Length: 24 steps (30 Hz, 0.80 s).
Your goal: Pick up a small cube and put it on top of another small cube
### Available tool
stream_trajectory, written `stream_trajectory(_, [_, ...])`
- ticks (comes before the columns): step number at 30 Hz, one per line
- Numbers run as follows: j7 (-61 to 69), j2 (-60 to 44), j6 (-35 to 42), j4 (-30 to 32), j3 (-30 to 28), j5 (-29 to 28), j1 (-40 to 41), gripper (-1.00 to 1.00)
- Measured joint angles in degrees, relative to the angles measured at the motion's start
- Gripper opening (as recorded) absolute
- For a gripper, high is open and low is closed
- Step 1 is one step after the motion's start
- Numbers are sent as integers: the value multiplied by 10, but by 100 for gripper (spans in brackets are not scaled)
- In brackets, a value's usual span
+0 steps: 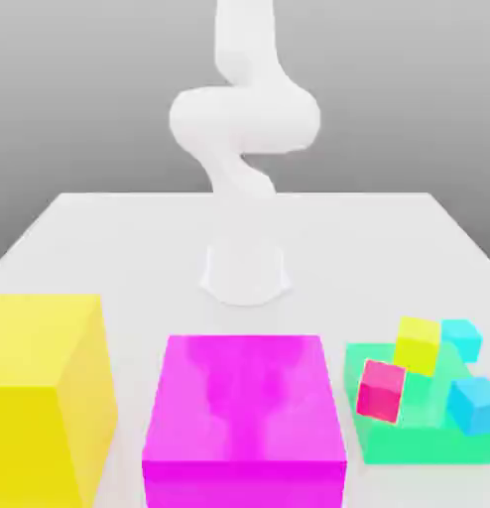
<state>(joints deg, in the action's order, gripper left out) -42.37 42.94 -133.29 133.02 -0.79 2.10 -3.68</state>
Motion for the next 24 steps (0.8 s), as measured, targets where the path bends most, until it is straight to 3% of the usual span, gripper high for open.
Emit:
stream_trajectory(12, [163,-144,-68,58,-9,95,-164,0])
stream_trajectory(24, [298,-284,-136,116,37,154,-290,0])
